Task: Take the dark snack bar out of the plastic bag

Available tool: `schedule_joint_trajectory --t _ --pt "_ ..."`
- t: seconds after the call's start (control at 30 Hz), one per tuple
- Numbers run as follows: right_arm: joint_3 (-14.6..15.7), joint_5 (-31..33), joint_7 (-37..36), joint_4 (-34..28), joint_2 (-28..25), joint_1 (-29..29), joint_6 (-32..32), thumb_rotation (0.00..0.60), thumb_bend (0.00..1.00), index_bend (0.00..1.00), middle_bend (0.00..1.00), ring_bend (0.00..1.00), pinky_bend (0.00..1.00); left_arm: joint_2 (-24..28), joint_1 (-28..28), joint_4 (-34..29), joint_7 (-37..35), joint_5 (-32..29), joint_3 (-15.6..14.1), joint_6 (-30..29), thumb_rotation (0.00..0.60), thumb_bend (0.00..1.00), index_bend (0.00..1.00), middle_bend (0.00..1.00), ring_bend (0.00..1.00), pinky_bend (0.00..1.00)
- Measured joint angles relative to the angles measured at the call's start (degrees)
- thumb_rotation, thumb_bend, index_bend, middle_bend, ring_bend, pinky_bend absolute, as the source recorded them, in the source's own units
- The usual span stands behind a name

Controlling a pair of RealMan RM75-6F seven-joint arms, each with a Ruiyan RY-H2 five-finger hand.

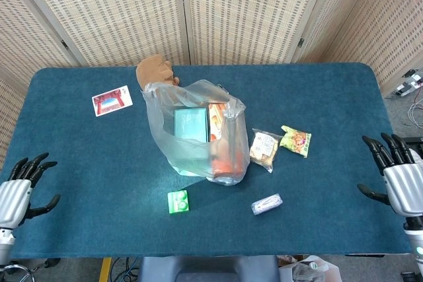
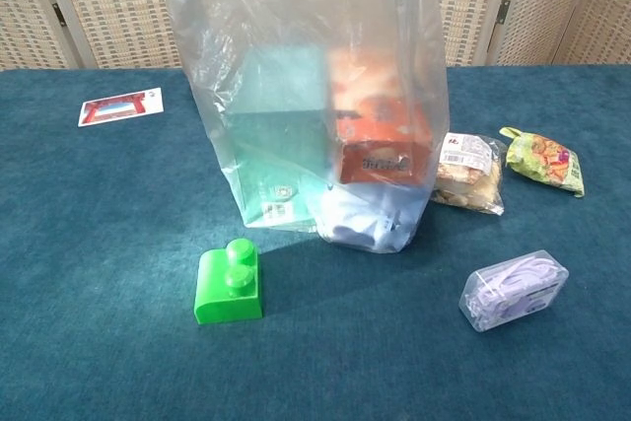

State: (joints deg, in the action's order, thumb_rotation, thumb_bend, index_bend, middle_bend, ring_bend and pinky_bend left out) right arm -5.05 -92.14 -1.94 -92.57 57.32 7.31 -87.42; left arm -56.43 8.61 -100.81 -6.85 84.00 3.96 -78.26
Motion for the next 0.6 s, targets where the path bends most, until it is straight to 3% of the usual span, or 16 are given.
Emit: schedule_joint_trajectory --t 0.17,0.6 --pt "-1.48 -1.35 0.56 -1.50 -1.44 1.55 -0.43 0.600 0.08 0.05 0.18 0.05 0.08 2.27 2.49 0.12 -12.06 0.82 0.84 3.41 0.600 0.27 0.15 0.08 0.13 0.01" --pt "-8.48 -1.92 3.96 -7.84 -6.58 6.97 -1.50 0.600 0.08 0.05 0.17 0.05 0.08 7.79 13.67 1.02 -53.03 3.91 5.68 13.41 0.600 0.27 0.13 0.08 0.13 0.01"
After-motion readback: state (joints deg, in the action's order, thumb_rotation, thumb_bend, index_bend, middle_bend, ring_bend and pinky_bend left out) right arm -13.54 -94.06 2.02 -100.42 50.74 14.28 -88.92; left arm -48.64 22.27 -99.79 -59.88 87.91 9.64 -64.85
